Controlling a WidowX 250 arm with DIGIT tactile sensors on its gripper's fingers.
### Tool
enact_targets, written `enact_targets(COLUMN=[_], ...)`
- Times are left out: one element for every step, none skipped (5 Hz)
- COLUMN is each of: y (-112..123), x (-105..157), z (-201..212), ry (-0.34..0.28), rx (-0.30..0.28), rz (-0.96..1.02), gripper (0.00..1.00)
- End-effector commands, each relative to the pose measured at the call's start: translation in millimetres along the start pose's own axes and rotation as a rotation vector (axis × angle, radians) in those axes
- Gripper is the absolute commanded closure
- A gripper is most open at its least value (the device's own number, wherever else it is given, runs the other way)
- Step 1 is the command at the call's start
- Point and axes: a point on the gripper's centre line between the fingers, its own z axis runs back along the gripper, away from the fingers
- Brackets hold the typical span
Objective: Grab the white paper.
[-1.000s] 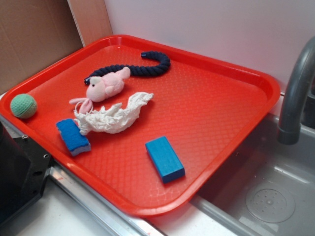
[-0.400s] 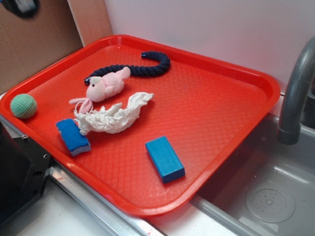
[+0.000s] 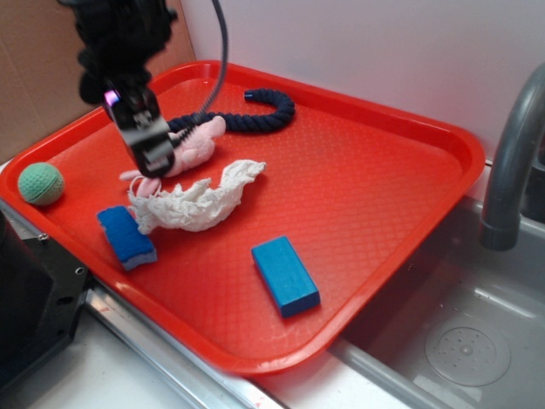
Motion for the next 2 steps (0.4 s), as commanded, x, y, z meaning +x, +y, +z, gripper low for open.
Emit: enact_targets(y=[-6, -22], x=[19, 13], z=[-56, -63], ry=[-0.037, -0.061], rx=[-0.059, -0.111], rz=[-0.050, -0.069], gripper=[0.00, 0.25])
